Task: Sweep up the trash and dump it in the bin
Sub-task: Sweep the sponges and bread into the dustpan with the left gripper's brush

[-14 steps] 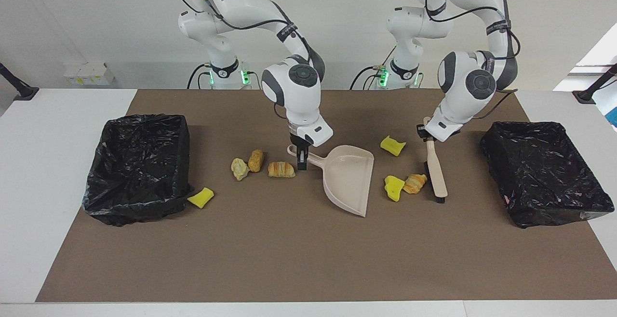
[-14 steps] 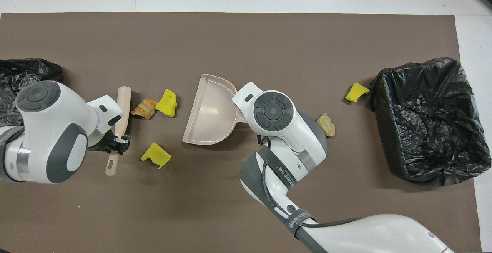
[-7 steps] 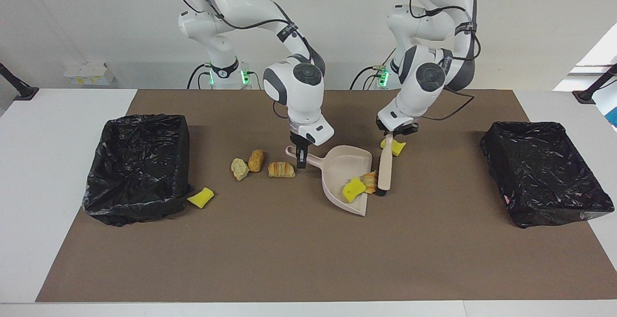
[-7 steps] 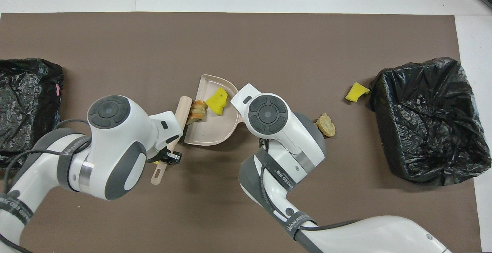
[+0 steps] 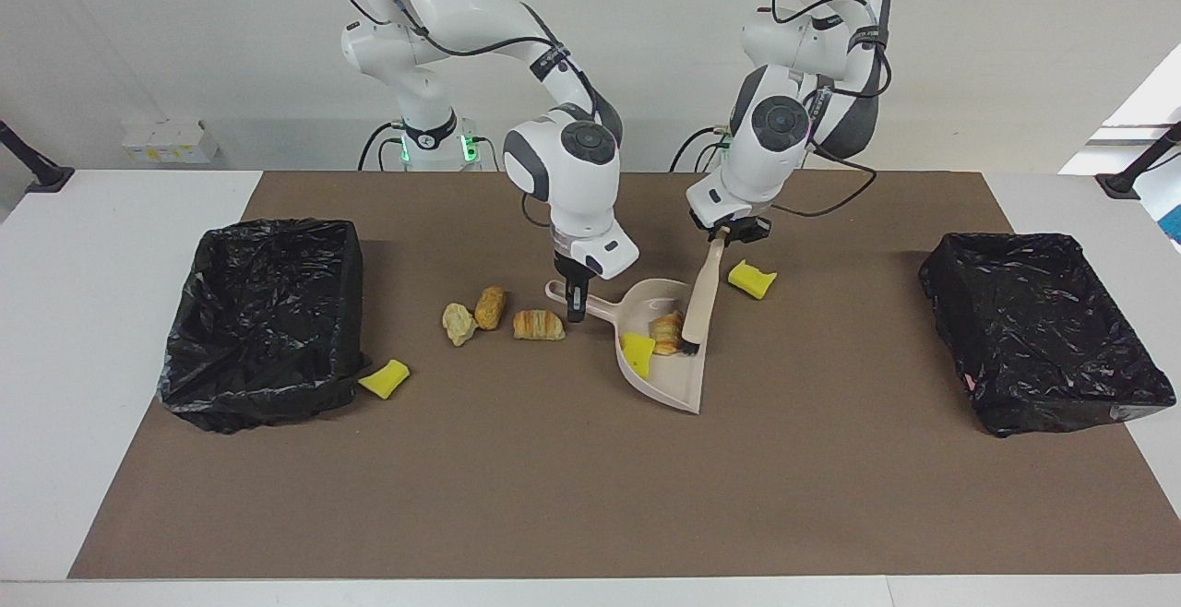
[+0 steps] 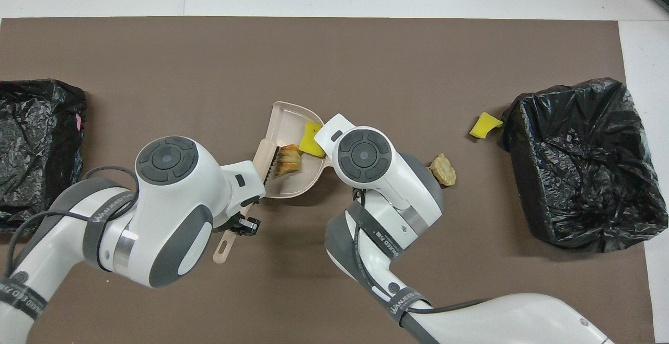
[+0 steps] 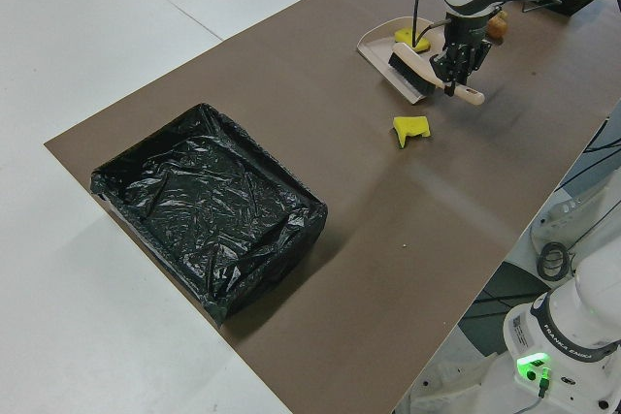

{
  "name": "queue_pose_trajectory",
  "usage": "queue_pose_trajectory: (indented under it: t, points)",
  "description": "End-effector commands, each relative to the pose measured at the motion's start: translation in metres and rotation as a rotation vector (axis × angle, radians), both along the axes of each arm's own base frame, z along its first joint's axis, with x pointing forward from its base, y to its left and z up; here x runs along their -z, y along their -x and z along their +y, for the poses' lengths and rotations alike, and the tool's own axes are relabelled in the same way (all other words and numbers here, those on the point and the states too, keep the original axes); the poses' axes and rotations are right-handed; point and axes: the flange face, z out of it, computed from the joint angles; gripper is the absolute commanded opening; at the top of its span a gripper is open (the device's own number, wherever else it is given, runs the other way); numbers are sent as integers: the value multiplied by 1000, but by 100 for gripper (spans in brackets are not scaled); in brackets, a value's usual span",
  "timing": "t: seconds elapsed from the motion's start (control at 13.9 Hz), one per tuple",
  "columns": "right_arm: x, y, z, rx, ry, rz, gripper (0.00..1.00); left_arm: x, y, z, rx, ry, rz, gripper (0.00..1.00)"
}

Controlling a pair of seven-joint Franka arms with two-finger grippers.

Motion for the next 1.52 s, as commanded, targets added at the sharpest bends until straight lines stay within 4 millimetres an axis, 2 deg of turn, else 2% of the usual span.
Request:
queue_pose_trajectory:
  t: [0.0, 0.36, 0.58, 0.65, 0.72, 0.79, 0.94, 1.08, 1.23, 1.44]
  points:
    - [-9, 4, -4, 6, 46, -7, 40, -24, 24, 14, -183, -72, 68, 0]
    - [-13, 6, -5, 5, 57, -7, 40, -8, 70, 41, -614, -280, 90, 0]
    - [-13, 5, -6, 7, 60, -4, 32, 3, 98, 52, -829, -348, 71, 0]
    - [-13, 2, -10, 14, 60, -3, 25, 5, 104, 52, -874, -366, 67, 0]
    - [-15, 2, -10, 11, 60, -5, 18, 9, 108, 48, -914, -382, 59, 0]
    - [-15, 2, -10, 11, 60, -5, 17, 15, 112, 39, -950, -380, 48, 0]
    - [-15, 2, -10, 11, 60, -5, 19, 31, 99, 25, -1088, -318, 40, 0]
    - [-14, 1, -12, 19, 57, -2, 33, 46, 81, 14, -1184, -266, 43, 0]
    - [-14, 1, -13, 20, 60, 0, 40, 48, 61, 11, -1235, -201, 31, 0]
    - [-17, 1, -14, 20, 63, 1, 42, 42, 16, 18, -1275, -119, -22, 0]
